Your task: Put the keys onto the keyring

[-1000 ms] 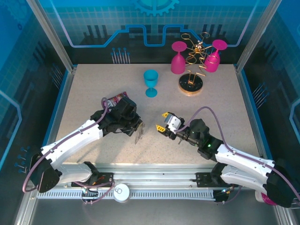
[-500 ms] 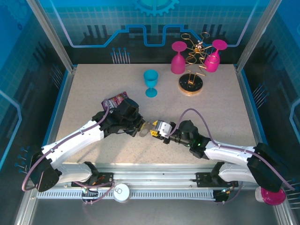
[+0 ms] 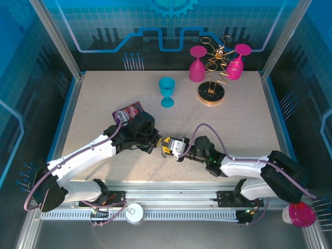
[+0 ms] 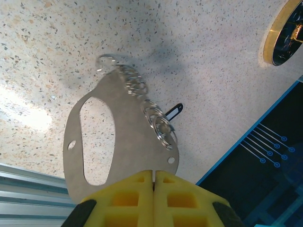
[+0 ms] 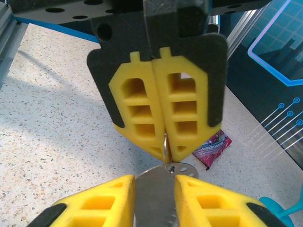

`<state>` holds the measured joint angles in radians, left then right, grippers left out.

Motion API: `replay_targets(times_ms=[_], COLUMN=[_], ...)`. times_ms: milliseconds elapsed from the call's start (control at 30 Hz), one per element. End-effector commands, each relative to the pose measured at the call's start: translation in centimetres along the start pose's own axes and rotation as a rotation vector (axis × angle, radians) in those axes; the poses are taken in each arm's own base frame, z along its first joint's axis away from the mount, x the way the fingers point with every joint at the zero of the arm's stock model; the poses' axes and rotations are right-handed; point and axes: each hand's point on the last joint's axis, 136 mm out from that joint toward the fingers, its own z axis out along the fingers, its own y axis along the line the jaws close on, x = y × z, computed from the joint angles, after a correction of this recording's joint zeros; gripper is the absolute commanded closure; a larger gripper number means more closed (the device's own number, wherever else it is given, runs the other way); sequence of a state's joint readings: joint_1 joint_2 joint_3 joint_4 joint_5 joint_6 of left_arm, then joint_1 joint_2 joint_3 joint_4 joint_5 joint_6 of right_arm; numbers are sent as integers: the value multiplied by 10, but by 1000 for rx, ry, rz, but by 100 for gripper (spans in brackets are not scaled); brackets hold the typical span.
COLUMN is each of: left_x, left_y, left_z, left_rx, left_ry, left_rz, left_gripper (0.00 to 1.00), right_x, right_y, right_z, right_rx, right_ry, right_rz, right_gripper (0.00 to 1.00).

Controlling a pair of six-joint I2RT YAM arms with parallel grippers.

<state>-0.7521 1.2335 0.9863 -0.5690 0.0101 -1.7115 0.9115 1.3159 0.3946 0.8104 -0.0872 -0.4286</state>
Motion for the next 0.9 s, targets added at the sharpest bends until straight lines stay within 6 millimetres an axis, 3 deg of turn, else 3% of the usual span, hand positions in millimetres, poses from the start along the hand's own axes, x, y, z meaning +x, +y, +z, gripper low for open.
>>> replay_targets(times_ms=[0,367,633,767,867], left_x=[8,10,11,-2,-25], left_y=[0,2,1,-3,-9], left_z=[-4,-3,-6,-11,-24], left_rx=[15,11,16,88,178], left_ry=[34,33,28,-44,-172], left_rz=[-15,-13,-8,23,93], left_gripper=[100,100,100,54,34], right_x=[-26,-30,-27,-27,-28], right_y=[-7,-10,-16,-20,-19], right_z=[6,10,12,11,11], right_rx=[26,45,87,107,101], right_ry=[-82,-96,-76,-82,-92], right_rz=[-40,-56,-71,-61,-36], right_gripper=[73,79,100,100,100])
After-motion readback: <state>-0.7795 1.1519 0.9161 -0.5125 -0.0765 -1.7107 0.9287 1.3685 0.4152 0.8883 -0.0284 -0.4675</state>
